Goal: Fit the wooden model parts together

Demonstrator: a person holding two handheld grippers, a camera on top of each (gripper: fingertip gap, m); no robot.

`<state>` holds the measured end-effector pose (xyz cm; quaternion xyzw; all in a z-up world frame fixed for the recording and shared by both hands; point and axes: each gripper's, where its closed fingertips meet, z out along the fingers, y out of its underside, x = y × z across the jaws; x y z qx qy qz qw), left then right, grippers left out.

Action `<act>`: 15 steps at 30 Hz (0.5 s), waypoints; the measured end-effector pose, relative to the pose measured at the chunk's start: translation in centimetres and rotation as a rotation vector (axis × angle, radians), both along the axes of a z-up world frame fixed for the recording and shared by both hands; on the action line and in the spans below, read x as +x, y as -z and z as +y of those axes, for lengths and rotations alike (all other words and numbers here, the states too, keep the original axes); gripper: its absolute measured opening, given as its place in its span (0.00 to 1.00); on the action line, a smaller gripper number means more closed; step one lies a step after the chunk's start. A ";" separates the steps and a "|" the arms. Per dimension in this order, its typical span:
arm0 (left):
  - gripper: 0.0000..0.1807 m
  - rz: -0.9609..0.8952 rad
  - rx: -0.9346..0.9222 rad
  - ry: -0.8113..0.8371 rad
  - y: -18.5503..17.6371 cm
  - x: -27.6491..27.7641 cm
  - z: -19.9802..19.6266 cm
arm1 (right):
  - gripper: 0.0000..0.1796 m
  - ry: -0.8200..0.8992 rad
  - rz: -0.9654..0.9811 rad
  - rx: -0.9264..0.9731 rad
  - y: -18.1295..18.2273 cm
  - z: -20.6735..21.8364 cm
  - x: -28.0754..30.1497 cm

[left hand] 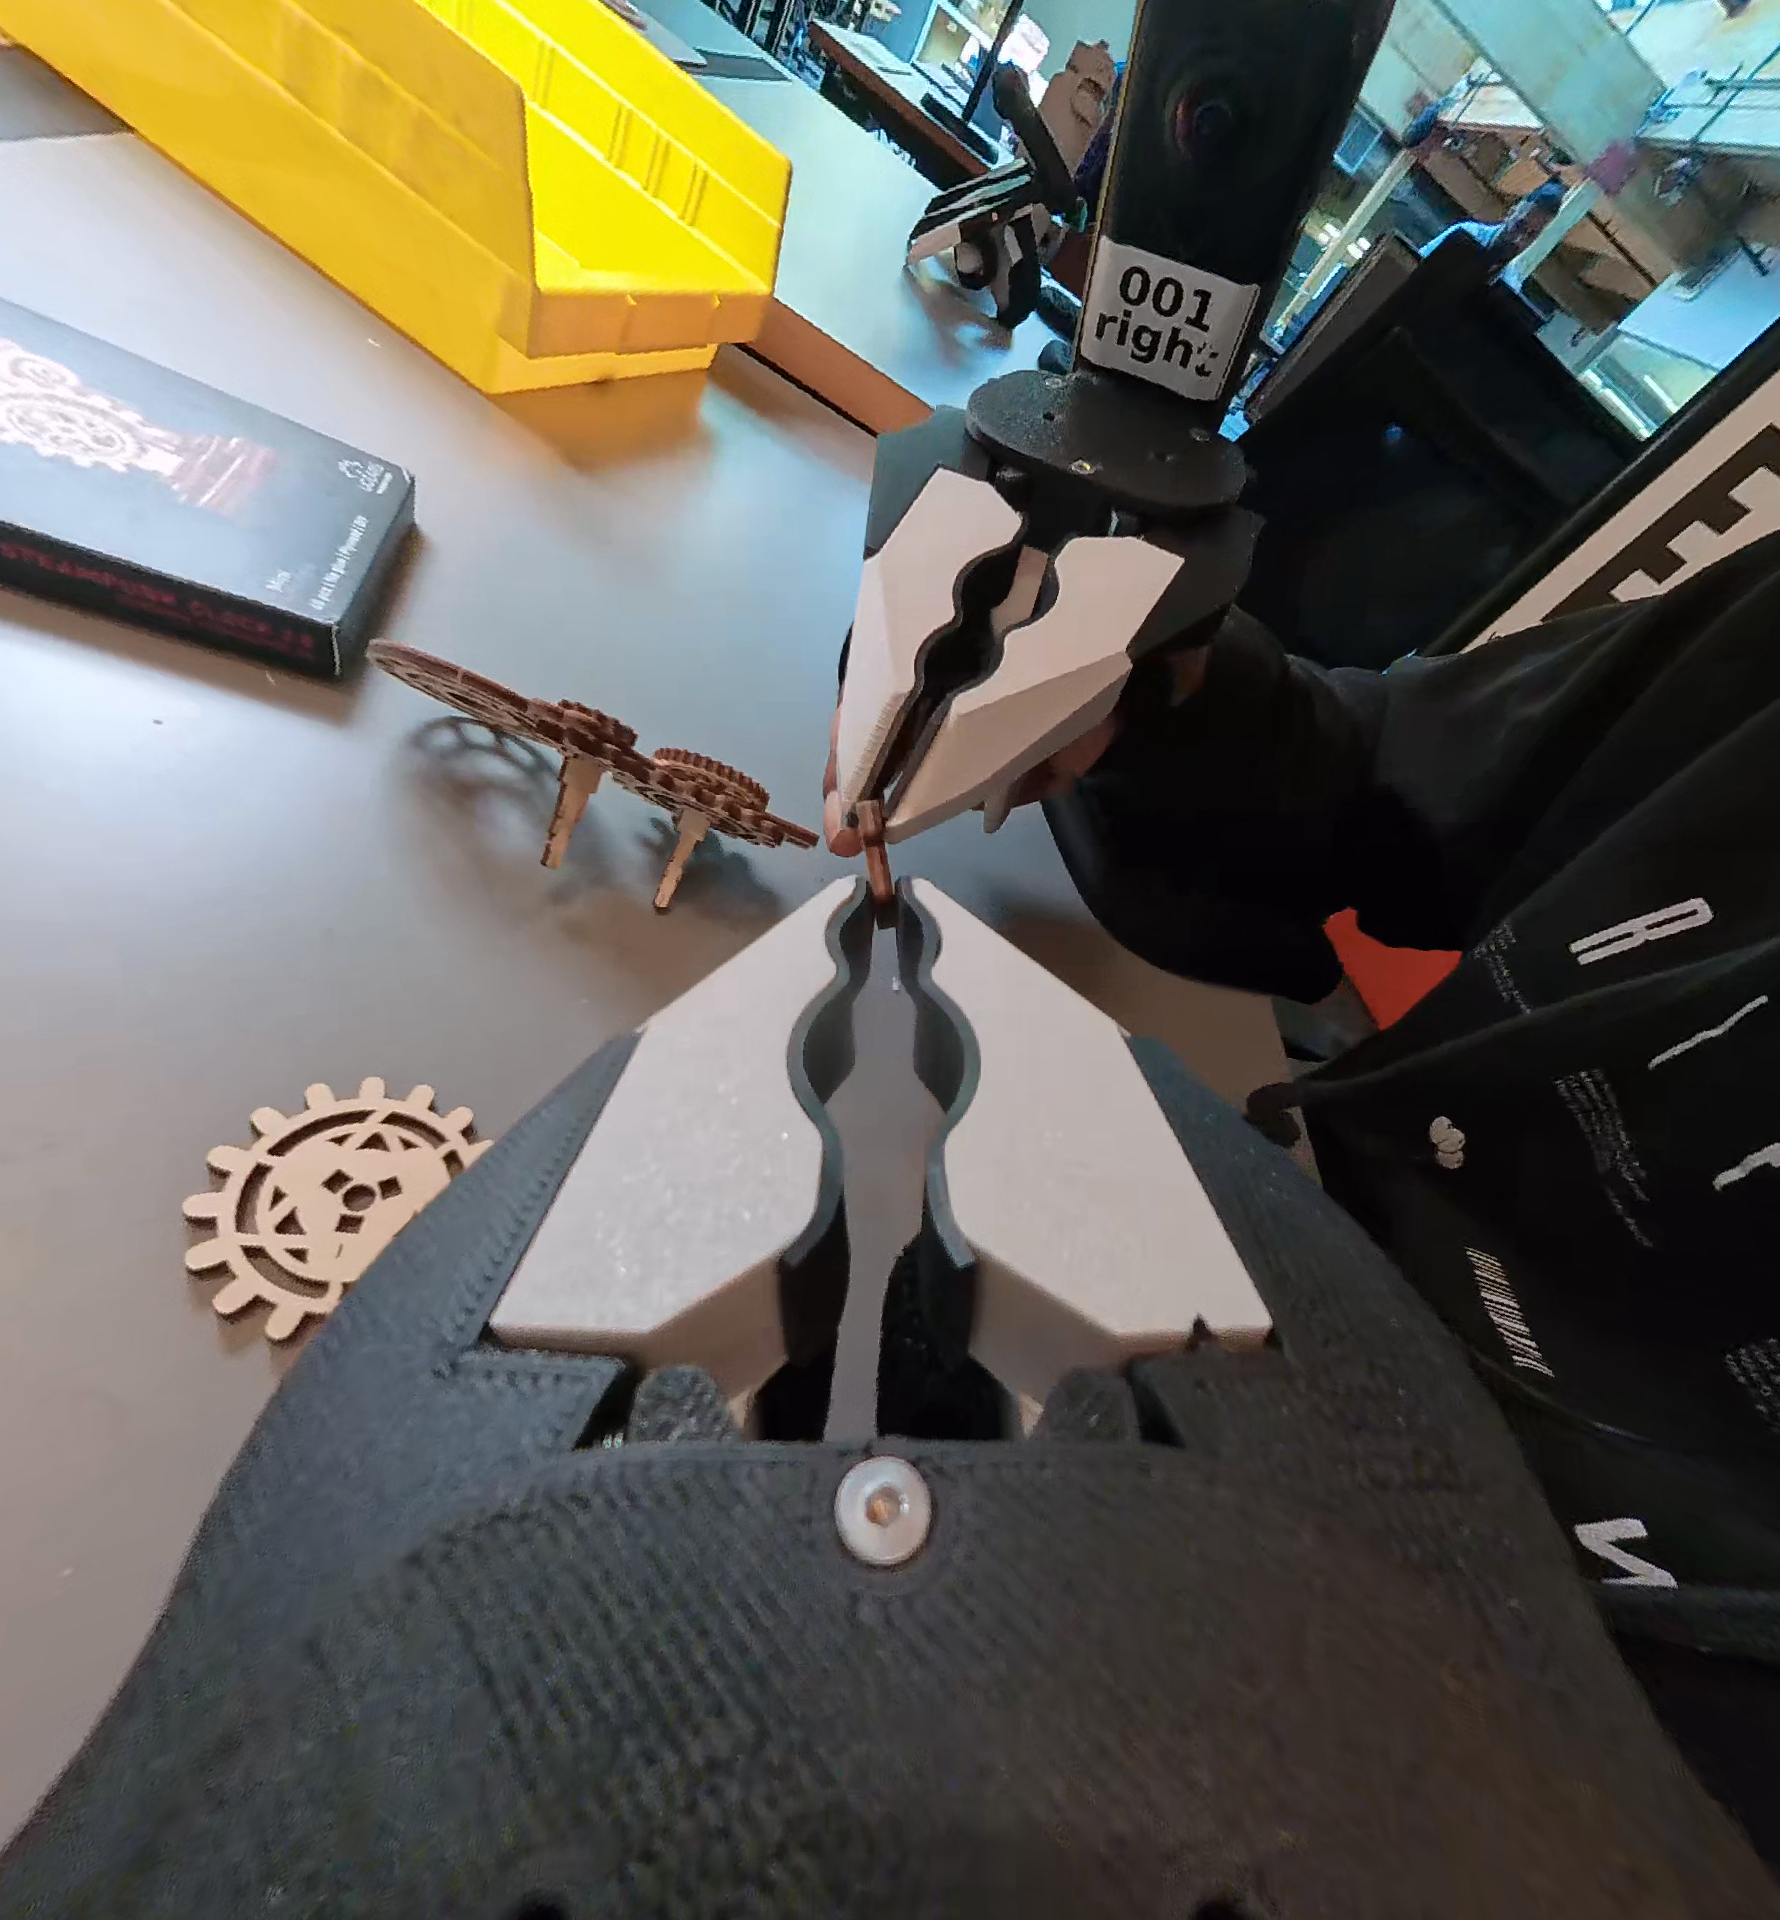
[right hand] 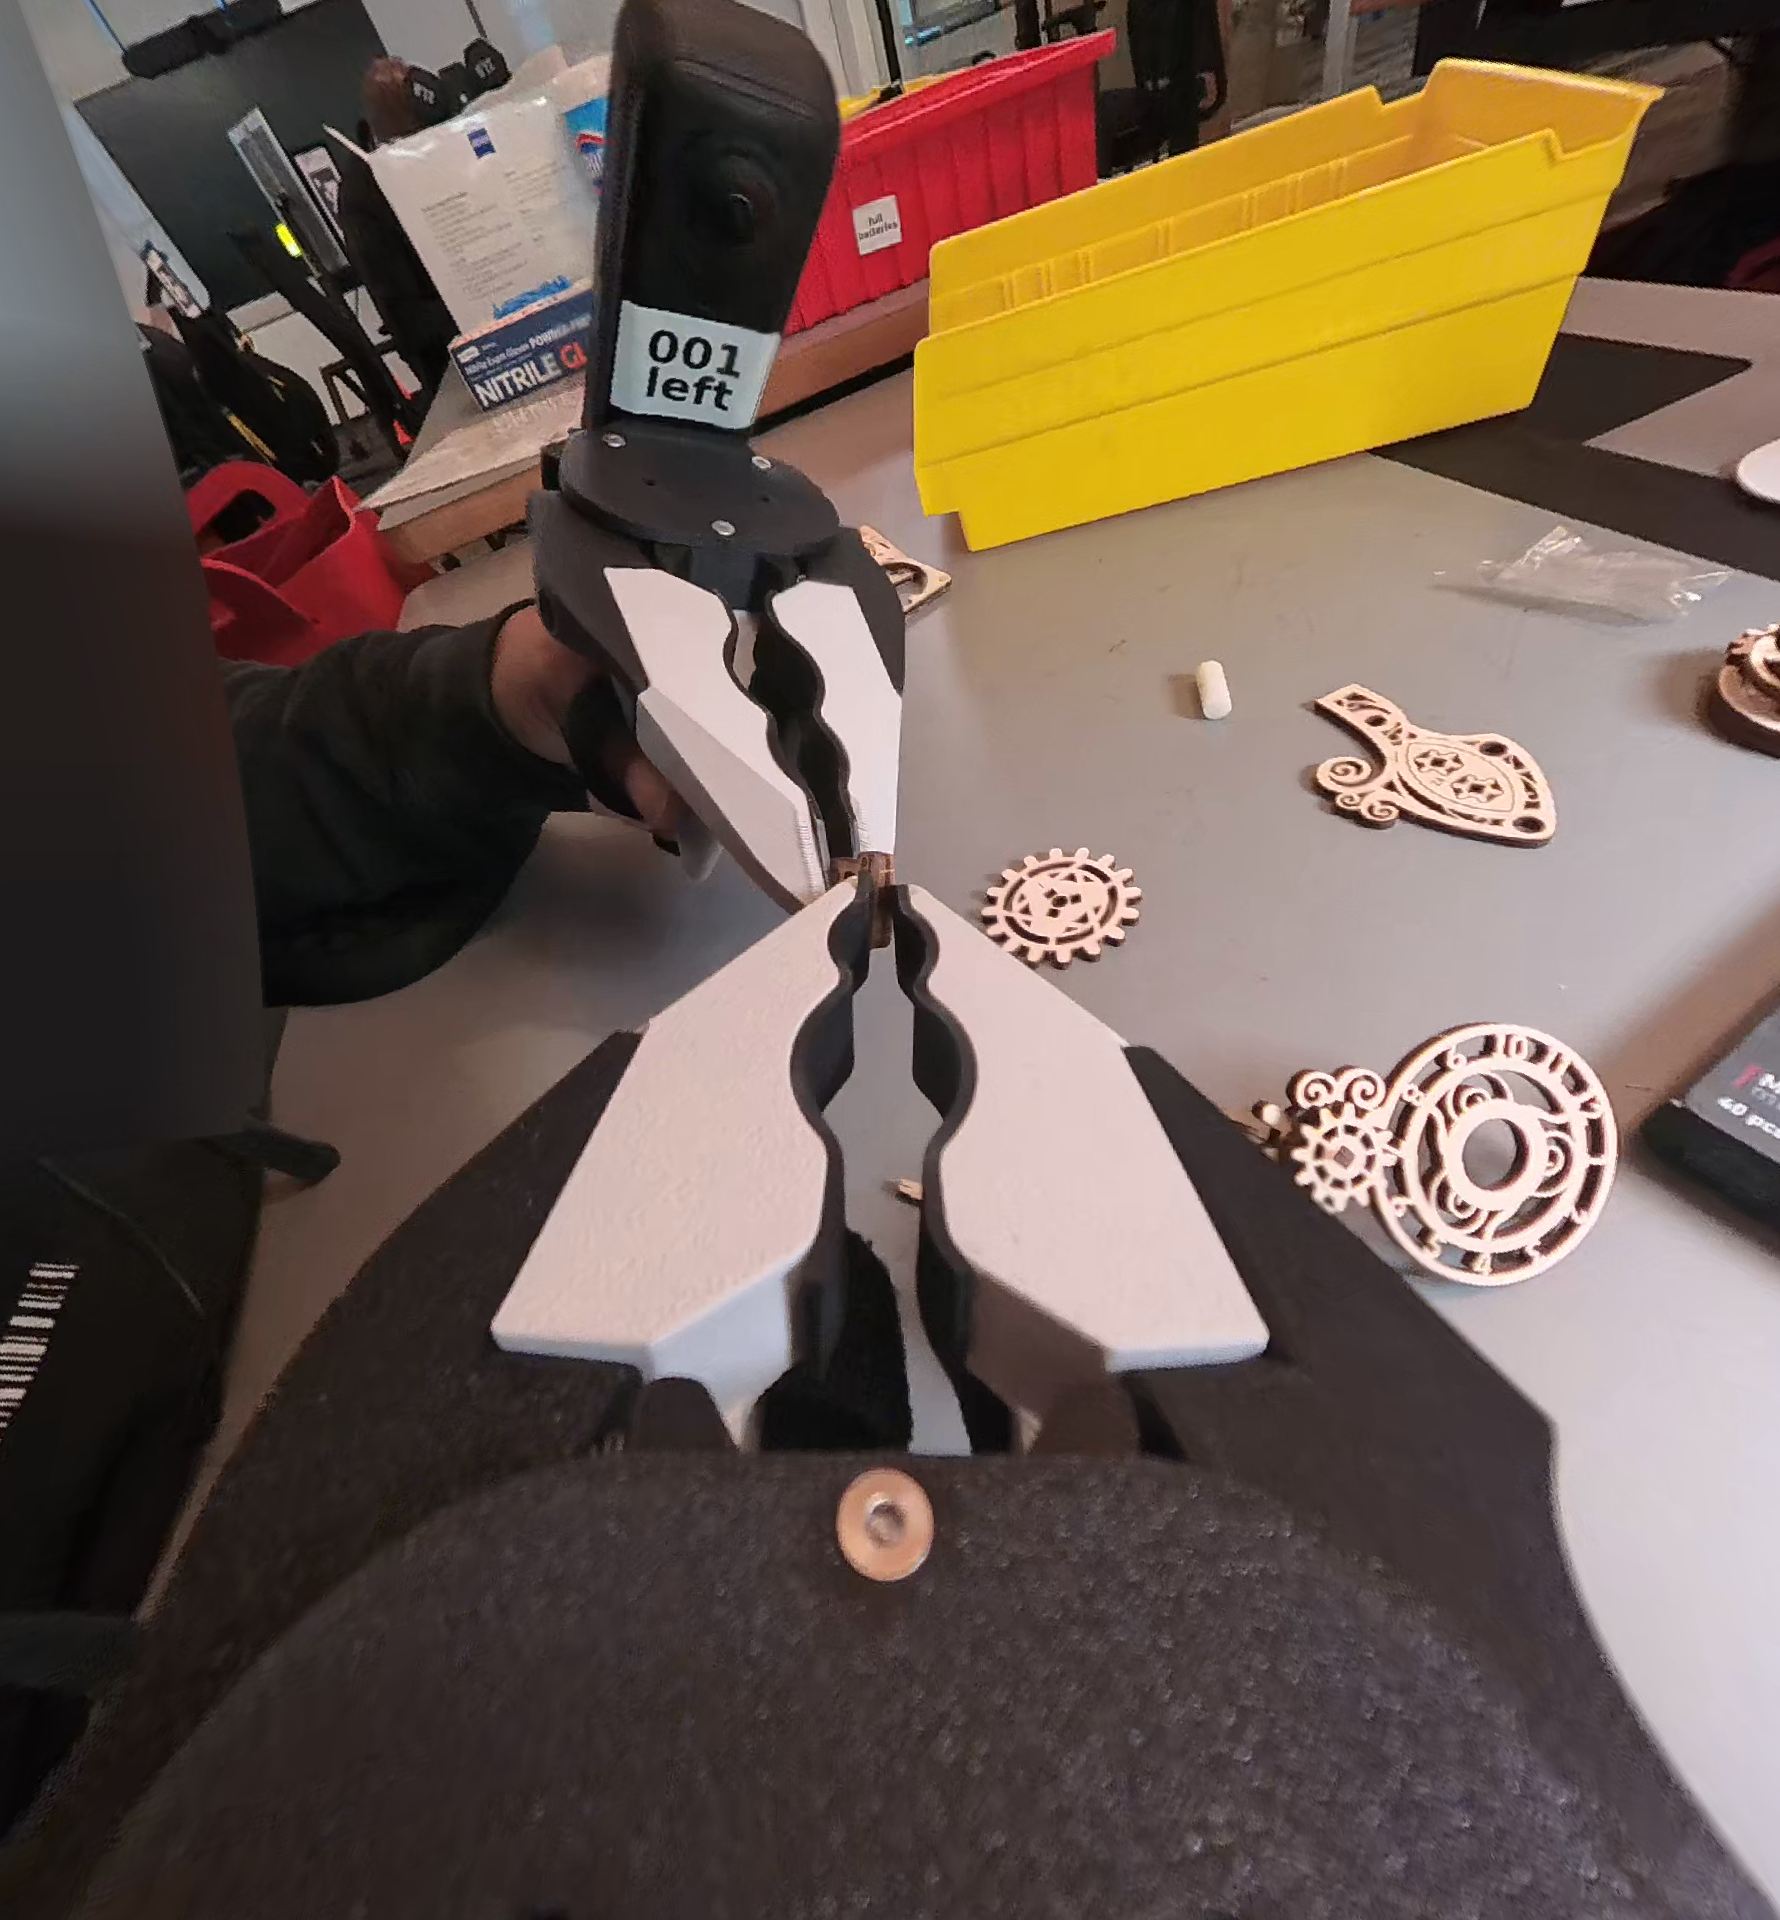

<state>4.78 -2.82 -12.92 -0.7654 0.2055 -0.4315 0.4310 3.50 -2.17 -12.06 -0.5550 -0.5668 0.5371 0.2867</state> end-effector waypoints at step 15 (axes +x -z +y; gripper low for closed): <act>0.02 0.035 0.130 0.014 -0.9 0.0 -0.2 | 0.00 0.024 0.034 -0.122 -0.3 0.0 -0.2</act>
